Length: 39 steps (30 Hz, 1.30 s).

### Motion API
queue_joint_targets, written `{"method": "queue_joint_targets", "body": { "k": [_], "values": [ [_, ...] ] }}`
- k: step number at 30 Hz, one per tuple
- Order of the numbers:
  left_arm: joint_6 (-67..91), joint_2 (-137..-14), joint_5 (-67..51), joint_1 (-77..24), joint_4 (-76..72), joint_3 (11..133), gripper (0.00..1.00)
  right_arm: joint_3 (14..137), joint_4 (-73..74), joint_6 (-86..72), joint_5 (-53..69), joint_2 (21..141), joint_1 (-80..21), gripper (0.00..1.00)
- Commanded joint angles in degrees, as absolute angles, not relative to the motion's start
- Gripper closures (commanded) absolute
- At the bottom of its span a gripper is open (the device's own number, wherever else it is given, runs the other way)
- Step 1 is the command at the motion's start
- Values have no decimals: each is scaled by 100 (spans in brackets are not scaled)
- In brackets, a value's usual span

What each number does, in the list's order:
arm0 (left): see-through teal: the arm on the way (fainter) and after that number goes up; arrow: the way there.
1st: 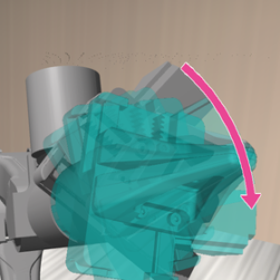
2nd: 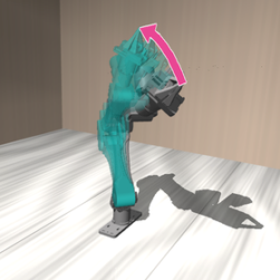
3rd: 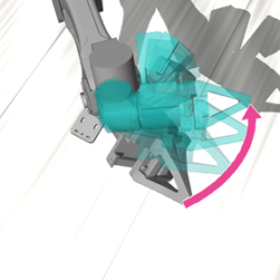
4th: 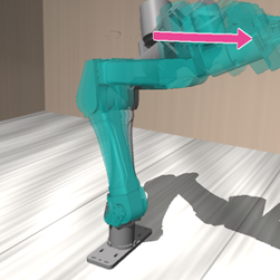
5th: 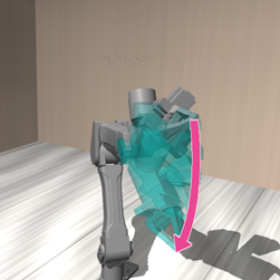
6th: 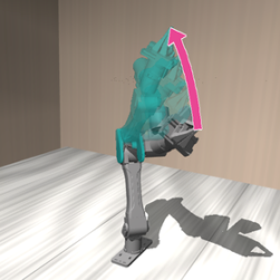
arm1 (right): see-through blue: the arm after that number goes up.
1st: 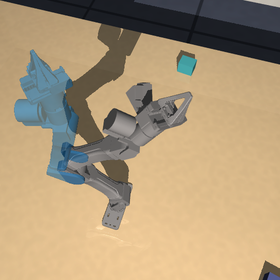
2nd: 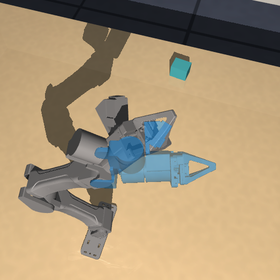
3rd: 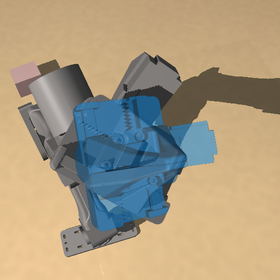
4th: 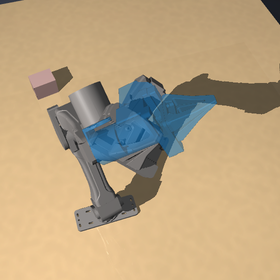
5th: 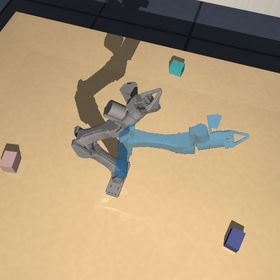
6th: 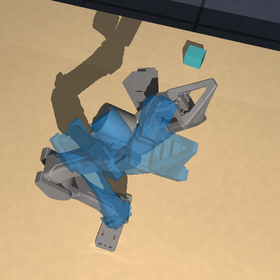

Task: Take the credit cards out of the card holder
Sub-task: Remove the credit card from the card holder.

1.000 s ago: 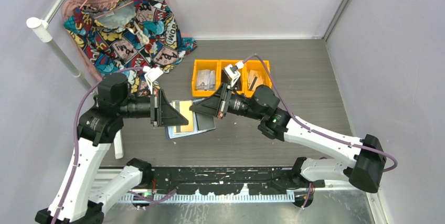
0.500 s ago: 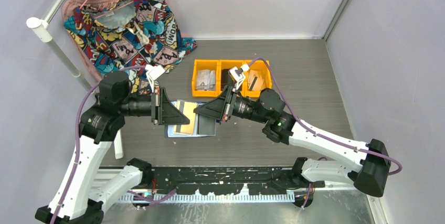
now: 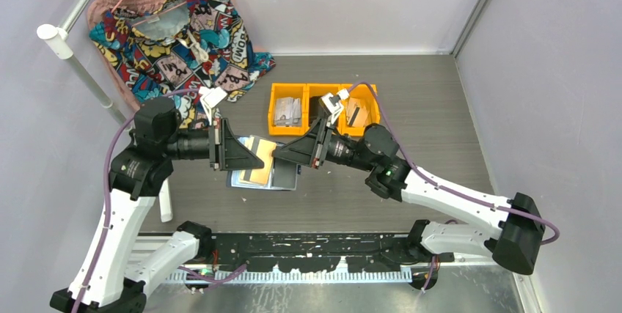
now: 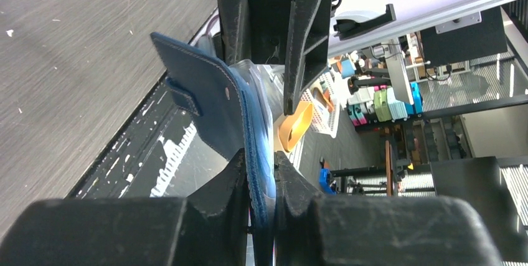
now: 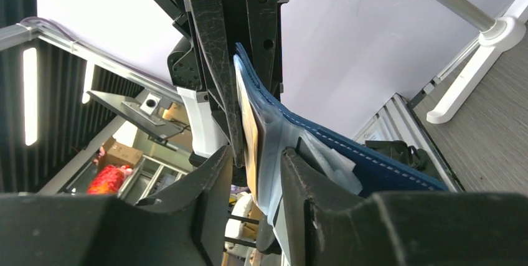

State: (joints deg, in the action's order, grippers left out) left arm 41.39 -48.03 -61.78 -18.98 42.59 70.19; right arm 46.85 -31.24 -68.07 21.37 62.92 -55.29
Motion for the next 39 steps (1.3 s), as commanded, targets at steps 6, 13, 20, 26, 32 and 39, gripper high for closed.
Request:
{"method": "queue_joint_targets", "body": {
  "k": [6,13,20,26,32,39],
  "values": [
    [4223,-4635,-6573,-1881,3687,7370,100,4872,-3264,-6855,2140,6860,-5703,60],
    [4113,-4635,-6497,-1878,3788,7373,100,4781,-3308,-6888,2098,6813,-5716,81],
    [4087,-4658,-6496,-1870,3876,7418,88,4430,-3594,-6865,1996,6380,-5708,99],
    [4159,-4658,-6477,-1838,3869,7418,89,4239,-3733,-6949,2004,6177,-5628,99],
    [4364,-4629,-6442,-1802,3716,7388,85,4069,-3557,-6946,1934,5950,-5498,99],
    [4234,-4613,-6329,-1753,3836,7396,88,4118,-3253,-6844,1933,5814,-5449,99]
  ]
}}
